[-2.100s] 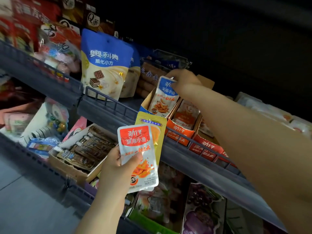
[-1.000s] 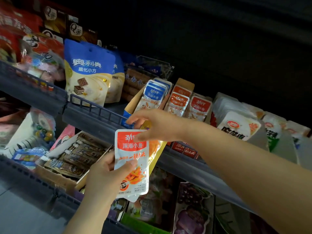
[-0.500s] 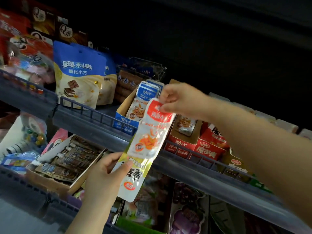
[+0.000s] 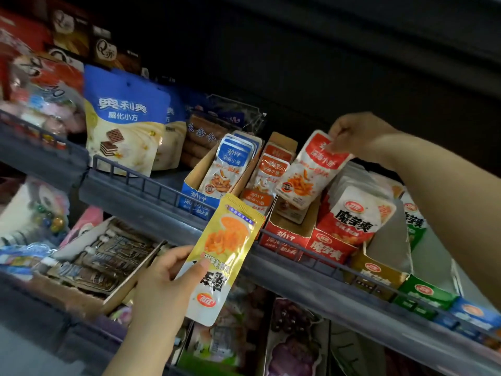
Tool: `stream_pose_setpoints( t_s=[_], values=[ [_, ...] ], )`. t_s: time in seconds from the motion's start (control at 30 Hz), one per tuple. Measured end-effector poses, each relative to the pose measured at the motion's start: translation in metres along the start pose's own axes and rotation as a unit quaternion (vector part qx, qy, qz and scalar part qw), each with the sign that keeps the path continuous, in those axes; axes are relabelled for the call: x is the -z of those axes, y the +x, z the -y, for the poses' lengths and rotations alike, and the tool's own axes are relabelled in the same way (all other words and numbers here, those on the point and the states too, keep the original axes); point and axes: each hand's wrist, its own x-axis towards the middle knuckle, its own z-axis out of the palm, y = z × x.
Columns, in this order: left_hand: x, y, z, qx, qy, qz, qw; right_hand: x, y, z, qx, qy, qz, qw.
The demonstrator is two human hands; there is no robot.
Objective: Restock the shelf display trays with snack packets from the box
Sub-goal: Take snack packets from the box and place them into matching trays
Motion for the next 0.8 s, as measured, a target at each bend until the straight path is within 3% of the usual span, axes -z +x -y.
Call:
stream_pose_setpoints(
  t_s=[0.33,0.5,0.8],
  values=[
    [-0.003,0.003,0.002,-0.006,0.009,0.008,1.000,-0.004,0.021,-0.016,-0.013,-0.047,0.057,0.997],
    [-0.010,0.006,0.004,0.004,0.005,0.013,1.000,-0.004,0.035,-0.014,-0.009,-0.046,0.029,0.998],
    [-0.015,0.013,0.007,0.007,0.011,0.010,1.000,0.009,0.045,-0.025,-0.018,-0.028,0.100,0.994]
  ],
)
